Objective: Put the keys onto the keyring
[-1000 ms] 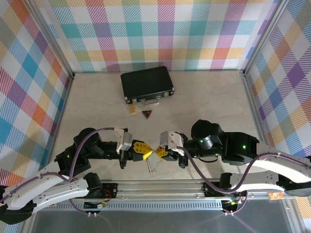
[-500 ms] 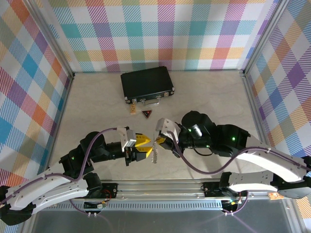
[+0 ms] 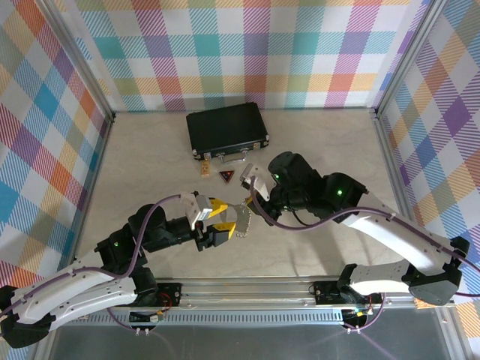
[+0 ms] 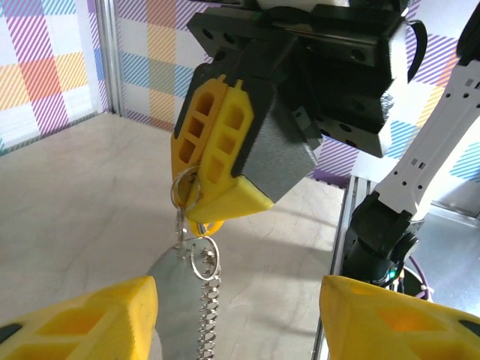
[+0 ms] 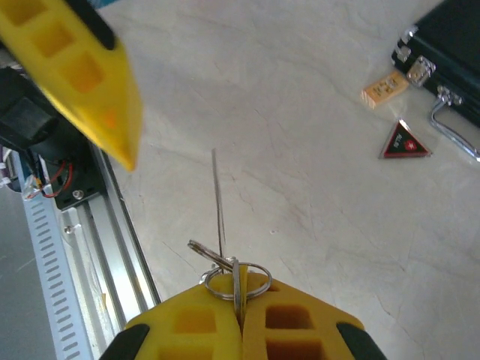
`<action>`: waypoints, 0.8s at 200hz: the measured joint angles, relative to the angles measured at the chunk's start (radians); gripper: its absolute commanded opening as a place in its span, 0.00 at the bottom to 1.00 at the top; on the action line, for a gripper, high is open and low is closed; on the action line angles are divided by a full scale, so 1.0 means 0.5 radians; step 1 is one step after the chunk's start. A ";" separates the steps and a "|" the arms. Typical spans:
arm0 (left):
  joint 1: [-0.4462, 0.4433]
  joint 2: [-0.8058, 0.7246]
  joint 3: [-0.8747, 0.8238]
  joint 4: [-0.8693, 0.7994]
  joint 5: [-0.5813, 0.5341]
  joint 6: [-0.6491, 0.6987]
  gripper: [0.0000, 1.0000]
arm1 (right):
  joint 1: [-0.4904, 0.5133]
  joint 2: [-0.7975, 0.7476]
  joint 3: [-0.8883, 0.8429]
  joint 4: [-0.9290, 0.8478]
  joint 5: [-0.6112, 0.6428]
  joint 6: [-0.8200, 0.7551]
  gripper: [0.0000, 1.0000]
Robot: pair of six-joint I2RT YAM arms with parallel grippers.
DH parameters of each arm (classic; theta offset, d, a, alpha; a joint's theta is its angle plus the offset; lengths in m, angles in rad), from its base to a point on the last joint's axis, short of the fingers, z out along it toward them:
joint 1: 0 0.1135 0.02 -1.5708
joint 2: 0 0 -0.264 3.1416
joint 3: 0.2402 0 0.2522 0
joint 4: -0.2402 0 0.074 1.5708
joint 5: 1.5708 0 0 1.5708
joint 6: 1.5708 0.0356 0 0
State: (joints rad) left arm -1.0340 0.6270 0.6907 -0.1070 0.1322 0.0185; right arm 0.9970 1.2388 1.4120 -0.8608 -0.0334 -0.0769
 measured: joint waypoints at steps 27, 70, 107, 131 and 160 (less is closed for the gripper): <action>0.000 0.008 -0.002 -0.004 -0.025 -0.021 0.66 | -0.056 0.107 0.011 -0.006 -0.021 0.029 0.00; 0.000 -0.034 -0.002 -0.091 -0.082 -0.066 0.86 | -0.124 0.272 0.132 -0.027 -0.042 0.035 0.00; 0.000 -0.111 -0.053 -0.122 -0.151 -0.122 1.00 | -0.200 0.383 0.213 -0.023 -0.070 0.057 0.00; 0.000 -0.127 -0.076 -0.152 -0.201 -0.137 1.00 | -0.246 0.474 0.240 -0.017 -0.079 0.085 0.00; 0.001 -0.127 -0.109 -0.166 -0.270 -0.164 1.00 | -0.278 0.552 0.240 -0.016 -0.089 0.104 0.00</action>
State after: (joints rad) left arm -1.0336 0.5636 0.6361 -0.1902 -0.0029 -0.0635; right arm 0.8581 1.5146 1.5318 -0.8688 -0.0776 -0.0250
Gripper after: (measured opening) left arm 0.998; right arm 0.041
